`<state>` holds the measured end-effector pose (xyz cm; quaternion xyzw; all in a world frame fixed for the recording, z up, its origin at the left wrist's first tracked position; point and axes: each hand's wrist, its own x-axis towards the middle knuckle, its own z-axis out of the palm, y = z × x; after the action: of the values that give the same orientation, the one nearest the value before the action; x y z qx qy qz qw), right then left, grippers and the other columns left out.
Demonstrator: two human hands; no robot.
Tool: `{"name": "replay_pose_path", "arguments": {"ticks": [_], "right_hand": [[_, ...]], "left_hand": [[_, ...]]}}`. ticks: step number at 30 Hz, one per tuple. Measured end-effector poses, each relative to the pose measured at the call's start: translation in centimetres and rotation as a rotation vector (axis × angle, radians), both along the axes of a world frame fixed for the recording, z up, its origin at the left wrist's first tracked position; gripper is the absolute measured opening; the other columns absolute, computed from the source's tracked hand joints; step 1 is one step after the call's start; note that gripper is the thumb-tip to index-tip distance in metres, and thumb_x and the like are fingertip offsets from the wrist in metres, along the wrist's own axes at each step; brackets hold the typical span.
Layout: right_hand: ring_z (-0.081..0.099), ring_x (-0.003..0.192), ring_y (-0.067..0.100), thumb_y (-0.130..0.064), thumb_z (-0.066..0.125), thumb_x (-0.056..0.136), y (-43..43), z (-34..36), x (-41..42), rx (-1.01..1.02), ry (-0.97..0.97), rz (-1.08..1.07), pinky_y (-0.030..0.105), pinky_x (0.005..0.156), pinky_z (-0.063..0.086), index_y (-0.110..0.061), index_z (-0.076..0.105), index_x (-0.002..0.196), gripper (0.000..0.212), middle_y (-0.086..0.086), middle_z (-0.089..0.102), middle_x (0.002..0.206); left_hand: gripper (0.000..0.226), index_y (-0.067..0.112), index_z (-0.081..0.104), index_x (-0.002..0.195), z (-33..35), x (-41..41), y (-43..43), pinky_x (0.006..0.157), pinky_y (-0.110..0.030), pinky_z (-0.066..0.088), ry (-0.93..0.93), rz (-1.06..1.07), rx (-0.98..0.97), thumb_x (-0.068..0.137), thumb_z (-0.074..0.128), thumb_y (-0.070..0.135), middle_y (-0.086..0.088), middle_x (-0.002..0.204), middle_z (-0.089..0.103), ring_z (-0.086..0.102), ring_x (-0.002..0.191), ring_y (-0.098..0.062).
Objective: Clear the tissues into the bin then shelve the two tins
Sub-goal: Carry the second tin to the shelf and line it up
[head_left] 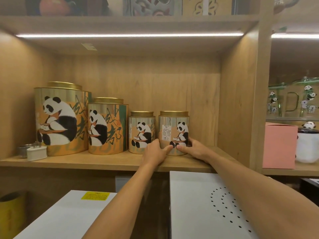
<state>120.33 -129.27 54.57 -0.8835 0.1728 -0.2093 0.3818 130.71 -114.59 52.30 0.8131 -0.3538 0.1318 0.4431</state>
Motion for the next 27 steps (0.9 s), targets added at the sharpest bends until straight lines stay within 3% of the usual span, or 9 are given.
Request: {"name": "replay_pose_path", "arguments": {"ticks": [13, 21, 25, 27], "right_hand": [[0.042, 0.136, 0.026, -0.045, 0.060, 0.092, 0.1, 0.1, 0.1, -0.019, 0.001, 0.035, 0.035, 0.105, 0.034, -0.021, 0.033, 0.149, 0.068, 0.006, 0.045, 0.150], [0.044, 0.135, 0.026, -0.042, 0.069, 0.086, -0.4, 0.2, 0.2, 0.040, -0.012, 0.046, 0.034, 0.105, 0.036, -0.020, 0.033, 0.149, 0.077, 0.007, 0.045, 0.150], [0.037, 0.141, 0.031, -0.046, 0.072, 0.083, -0.1, -0.2, -0.7, 0.051, -0.014, -0.096, 0.043, 0.112, 0.034, -0.010, 0.023, 0.154, 0.093, 0.012, 0.034, 0.157], [0.047, 0.132, 0.032, -0.039, 0.065, 0.090, 0.4, -0.6, -1.4, 0.038, -0.086, -0.182, 0.042, 0.107, 0.040, -0.005, 0.041, 0.145, 0.069, 0.015, 0.049, 0.145]], "left_hand": [[0.055, 0.012, 0.059, 0.124, 0.0, 0.2, 0.3, 0.087, -0.037, 0.056, -0.080, 0.036, 0.026, 0.085, 0.065, 0.051, -0.007, 0.118, 0.068, 0.063, 0.105, -0.022], [0.041, 0.017, 0.062, 0.096, 0.0, -0.5, 0.5, 0.076, -0.038, 0.057, -0.125, 0.112, 0.084, 0.085, 0.060, 0.057, 0.000, 0.088, 0.067, 0.062, 0.082, -0.016], [0.026, 0.015, 0.061, 0.097, -0.5, -1.1, 1.4, 0.079, -0.037, 0.056, -0.175, 0.107, 0.147, 0.089, 0.064, 0.039, -0.002, 0.091, 0.066, 0.062, 0.087, -0.019], [0.016, 0.011, 0.062, 0.097, -0.5, -1.8, 2.2, 0.079, -0.037, 0.054, -0.220, 0.138, 0.176, 0.092, 0.058, 0.027, -0.006, 0.094, 0.066, 0.061, 0.092, -0.023]]}}
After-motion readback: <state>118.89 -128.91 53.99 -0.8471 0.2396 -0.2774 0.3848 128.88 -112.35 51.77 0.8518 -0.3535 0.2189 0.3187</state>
